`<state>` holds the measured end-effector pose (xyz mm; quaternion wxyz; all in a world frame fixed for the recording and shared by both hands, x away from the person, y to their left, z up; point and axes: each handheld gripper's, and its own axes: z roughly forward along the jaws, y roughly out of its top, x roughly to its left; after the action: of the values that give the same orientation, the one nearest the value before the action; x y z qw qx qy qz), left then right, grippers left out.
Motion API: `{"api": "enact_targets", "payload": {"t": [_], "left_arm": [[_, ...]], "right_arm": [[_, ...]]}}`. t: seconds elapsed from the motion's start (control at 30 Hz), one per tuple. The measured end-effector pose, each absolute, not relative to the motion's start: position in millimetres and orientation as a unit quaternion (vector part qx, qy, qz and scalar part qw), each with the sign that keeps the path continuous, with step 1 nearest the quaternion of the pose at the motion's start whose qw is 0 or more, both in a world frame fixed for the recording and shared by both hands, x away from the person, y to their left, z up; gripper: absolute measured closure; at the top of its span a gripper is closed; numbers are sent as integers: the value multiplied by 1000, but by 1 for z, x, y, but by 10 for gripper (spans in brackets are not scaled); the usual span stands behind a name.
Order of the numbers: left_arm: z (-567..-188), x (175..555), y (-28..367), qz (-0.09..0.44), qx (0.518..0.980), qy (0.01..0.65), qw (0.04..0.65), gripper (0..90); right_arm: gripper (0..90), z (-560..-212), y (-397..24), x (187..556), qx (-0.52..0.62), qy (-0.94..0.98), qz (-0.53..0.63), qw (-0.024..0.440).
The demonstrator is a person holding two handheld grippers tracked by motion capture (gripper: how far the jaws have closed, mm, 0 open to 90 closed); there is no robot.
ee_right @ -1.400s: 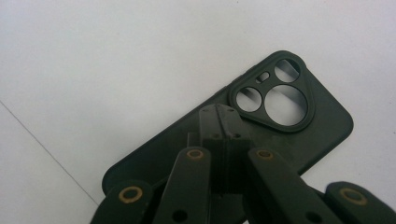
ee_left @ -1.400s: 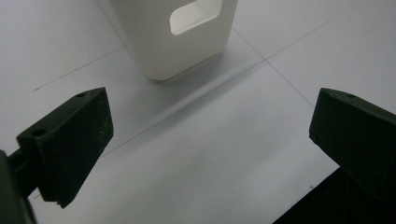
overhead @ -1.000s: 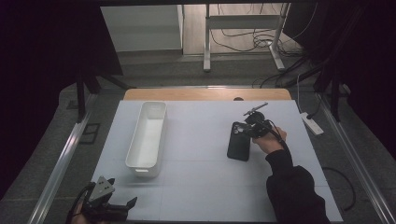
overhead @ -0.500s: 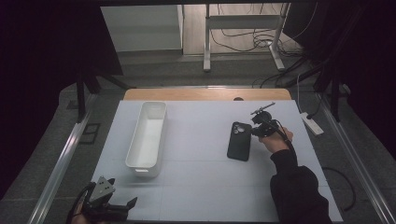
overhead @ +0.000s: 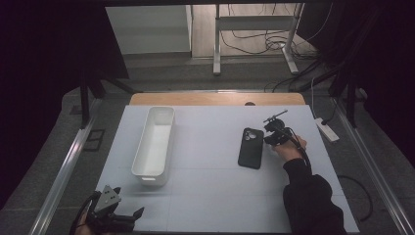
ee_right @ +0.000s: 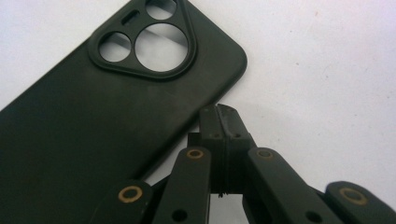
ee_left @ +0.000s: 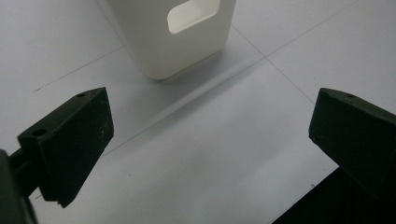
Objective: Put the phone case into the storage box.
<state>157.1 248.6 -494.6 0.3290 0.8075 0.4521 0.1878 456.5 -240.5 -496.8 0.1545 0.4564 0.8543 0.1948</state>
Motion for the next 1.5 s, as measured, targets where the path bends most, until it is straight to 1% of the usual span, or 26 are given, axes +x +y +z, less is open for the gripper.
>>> {"api": "enact_targets", "payload": {"t": [0.17,0.6,1.5], "left_arm": [[-495,157,249,187,807,453,329,7],[-495,158,248,187,809,451,326,8],[-495,157,247,188,811,449,323,9]], "right_arm": [[899,-500,-237,460,458,853,195,157],[899,-502,-220,463,445,858,217,139],[899,-506,-176,451,385,885,242,100]]}}
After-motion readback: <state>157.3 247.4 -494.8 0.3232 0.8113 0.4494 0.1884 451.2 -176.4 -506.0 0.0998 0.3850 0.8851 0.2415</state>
